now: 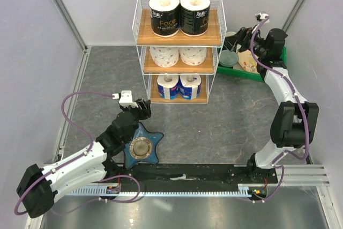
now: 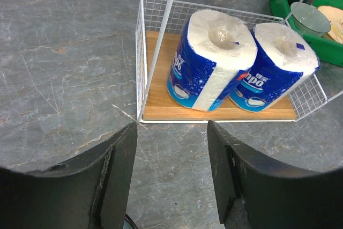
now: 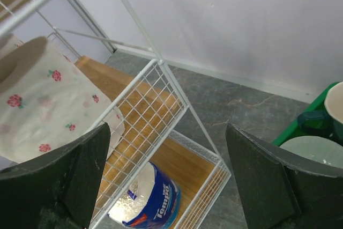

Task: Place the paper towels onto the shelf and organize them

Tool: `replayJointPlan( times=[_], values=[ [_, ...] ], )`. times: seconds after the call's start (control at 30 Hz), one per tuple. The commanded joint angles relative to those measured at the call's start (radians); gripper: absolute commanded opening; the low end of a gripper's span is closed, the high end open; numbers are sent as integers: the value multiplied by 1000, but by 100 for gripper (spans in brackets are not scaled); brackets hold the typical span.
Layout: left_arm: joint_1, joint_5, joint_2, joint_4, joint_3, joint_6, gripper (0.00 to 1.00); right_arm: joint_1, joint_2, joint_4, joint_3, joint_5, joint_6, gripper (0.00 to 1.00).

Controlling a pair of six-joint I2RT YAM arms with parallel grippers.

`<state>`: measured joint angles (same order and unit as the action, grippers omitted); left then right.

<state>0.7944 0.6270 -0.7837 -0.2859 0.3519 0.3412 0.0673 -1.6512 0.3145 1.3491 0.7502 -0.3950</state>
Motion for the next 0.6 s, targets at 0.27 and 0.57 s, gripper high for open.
replayJointPlan(
  times=[0.27, 0.57],
  values=[
    [3, 26, -9, -41, 42, -24, 62, -44, 7, 109, -7, 64, 18, 95],
    [3, 25, -11, -48, 47, -33, 62, -46, 59, 144, -41, 17, 27, 95]
  ],
)
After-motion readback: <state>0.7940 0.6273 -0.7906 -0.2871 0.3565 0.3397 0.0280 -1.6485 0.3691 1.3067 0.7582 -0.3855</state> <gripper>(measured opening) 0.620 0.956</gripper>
